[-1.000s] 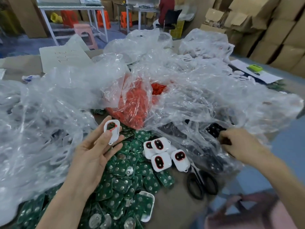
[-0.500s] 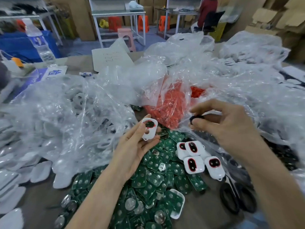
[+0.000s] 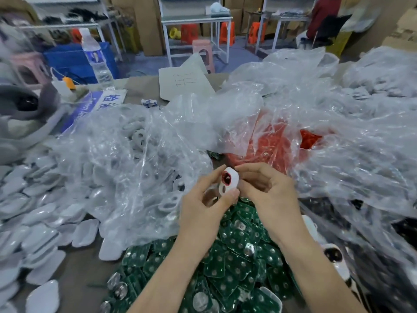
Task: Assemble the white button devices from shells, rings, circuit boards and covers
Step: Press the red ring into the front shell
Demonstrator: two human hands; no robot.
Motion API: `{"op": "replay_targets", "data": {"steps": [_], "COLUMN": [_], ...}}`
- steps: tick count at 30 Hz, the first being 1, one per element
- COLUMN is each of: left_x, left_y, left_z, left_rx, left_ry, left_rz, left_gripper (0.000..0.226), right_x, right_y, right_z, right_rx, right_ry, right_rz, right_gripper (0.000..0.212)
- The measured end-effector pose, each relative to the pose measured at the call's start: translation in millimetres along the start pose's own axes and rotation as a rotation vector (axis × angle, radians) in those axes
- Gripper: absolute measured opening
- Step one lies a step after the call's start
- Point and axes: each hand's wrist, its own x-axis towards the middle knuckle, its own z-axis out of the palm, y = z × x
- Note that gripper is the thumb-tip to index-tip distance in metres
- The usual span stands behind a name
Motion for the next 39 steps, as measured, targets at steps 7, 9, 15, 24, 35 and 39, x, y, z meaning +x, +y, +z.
{"op": "replay_targets", "data": {"steps": [7,9,15,24,35,39], "left_x": [-0.4,-0.2,2.6,3.7,1.7,0.9], "left_y": [-0.7,0.5,6.1,1.2,6.0,5.9], "left_z": [-1.1,-1.3,-6.5,-9.1,-10.5,-9.5], "left_rx": [0.045,0.029,-0.046,-0.13,-0.074,-0.055], "left_ry": [0.011,0.017,-0.071,-0.212,-0.144,-0.142], "left_rz": [0.076,0.073,0.084,0.006,0.035,0.026], "left_gripper": [0.049,0.051,0.051,0.042,0.04,0.038], "right_x": [1.9,2.5,4.8,8.2,3.4,2.3], "right_y": [-1.3,-0.6,1.0,3.4,-1.6,-1.4], "right_z": [-4.2,-4.3,-6.5,-9.1,-6.0,-5.5], "right_rx": [0.403,0.433,0.408,0.551,0.593,0.505], "right_ry": [-0.032,-0.02,-0.028,-0.117,-0.249,-0.227], "right_rz": [0.211,0.235,0.253,0.324,0.301,0.245], "right_gripper": [0.021,0.023,0.021,0.016,0.025,0.026]}}
